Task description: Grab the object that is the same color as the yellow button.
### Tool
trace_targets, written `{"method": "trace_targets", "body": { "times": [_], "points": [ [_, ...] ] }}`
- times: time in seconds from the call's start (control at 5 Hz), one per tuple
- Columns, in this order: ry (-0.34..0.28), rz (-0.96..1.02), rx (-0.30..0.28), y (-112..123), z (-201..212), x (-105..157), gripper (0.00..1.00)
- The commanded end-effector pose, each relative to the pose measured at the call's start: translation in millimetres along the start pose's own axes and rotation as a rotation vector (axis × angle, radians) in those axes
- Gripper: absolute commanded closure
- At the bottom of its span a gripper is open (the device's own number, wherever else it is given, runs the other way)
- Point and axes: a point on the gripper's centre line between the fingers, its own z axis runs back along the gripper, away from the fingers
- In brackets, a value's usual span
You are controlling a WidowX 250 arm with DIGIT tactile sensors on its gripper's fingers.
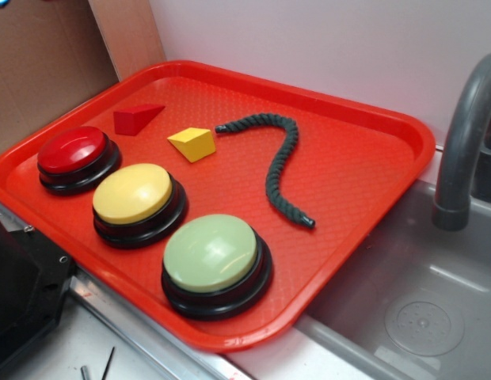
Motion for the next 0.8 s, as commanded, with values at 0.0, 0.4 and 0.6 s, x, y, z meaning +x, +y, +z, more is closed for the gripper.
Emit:
{"method": "trace_targets", "body": {
  "times": [0.0, 0.4, 0.6],
  "points": [
    [-0.077, 0.443, -0.041, 1, -33, 40, 0.00],
    [-0.162, 0.727, 0.014, 0, -88, 83, 0.00],
    [-0.172, 0.759, 0.064, 0, -112, 96, 0.00]
  ]
}}
